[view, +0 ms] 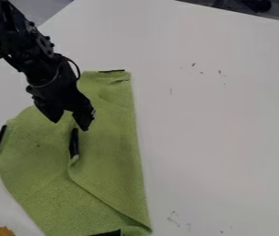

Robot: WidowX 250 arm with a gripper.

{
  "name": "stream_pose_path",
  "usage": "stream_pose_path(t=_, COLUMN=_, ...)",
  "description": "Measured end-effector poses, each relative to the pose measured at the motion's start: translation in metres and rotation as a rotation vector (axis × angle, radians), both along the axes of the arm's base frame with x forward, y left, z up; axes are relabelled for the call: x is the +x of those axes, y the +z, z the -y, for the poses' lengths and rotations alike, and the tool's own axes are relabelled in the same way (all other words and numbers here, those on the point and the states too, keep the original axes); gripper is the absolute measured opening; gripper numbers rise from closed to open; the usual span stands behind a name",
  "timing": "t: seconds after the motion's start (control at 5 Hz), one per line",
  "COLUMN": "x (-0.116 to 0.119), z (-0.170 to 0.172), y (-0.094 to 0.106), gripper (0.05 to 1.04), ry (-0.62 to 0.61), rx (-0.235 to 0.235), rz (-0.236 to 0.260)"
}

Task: Fold the cloth from left to right

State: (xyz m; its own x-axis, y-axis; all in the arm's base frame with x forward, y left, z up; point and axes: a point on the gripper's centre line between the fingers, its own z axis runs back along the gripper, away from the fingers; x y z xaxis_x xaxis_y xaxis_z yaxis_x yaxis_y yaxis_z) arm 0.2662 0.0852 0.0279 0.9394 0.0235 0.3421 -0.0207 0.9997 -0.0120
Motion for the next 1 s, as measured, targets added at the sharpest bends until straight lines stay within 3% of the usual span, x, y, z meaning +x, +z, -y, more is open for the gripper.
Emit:
stream_pose_path(t=0.4, x=-0.005, z=0.0, y=-0.005, gripper=1.001, ry=0.001, rx=0.001, rz=-0.035)
stream_pose_path(t=0.8, x=-0.015, z=-0.025, y=0.036, gripper=1.001, ry=0.05, rx=0.122, rz=0.012)
stream_pose_path(t=1.0, x=-0.034, z=-0.06, y=0.043, gripper=1.001, ry=0.105, rx=0.158, rz=0.01)
